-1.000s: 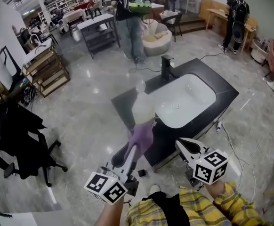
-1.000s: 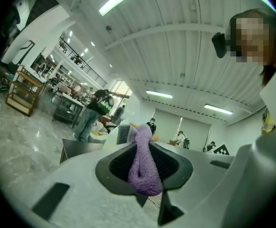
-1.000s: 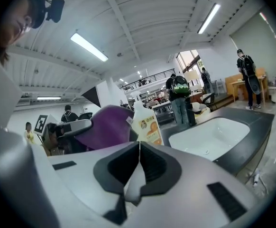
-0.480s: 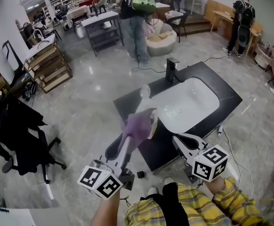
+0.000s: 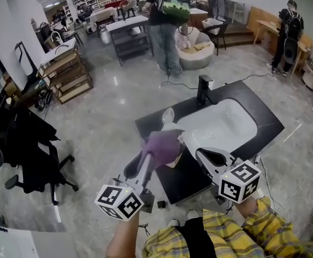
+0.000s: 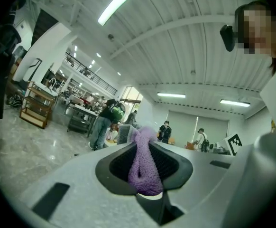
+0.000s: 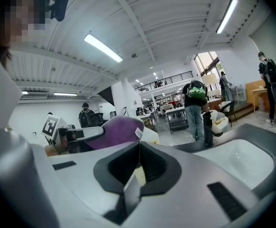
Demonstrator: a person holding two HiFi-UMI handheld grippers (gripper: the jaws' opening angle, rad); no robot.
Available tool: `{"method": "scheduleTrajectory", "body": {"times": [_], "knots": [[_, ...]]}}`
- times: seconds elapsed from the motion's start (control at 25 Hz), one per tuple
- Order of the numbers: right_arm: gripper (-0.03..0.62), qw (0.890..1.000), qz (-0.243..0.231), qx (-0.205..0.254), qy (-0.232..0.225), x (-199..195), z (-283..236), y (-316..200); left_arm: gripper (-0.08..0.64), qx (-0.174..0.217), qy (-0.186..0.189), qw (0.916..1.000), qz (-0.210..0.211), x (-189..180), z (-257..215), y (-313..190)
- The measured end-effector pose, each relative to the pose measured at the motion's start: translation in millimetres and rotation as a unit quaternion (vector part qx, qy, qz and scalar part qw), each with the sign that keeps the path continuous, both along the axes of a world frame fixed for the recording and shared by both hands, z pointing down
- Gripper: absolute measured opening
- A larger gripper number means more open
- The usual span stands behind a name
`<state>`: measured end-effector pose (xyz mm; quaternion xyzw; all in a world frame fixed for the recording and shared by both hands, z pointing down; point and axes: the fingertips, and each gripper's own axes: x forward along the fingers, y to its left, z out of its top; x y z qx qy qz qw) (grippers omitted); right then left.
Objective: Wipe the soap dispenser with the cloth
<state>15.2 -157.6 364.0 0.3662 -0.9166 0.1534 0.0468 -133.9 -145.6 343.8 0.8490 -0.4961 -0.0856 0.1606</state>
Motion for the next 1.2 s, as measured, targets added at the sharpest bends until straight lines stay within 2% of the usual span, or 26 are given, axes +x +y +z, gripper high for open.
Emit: {"method": "scheduleTrajectory", "body": {"times": [0.16,0.4,0.96,1.2], "knots": [[0.008,1.000,-0.004,0.003,-0.011,-2,-3,-16,0.066,-0.011,-0.014,0.9997,-0.017,-1,8,-16],[0.008,1.000,-0.013,0.008,-0.019,-6,-2,-35,0.066,-0.024,-0.058,0.9974,-0.036,7,22,-37],[0.008,1.000,-0.017,-0.005,-0.018,-9,13,-52,0.066,-0.029,-0.097,0.9934,-0.052,3,42,-43],[0.008,0.999,-0.021,-0.014,-0.020,-11,19,-52,0.066,-0.025,-0.093,0.9935,-0.061,4,48,-39]]}}
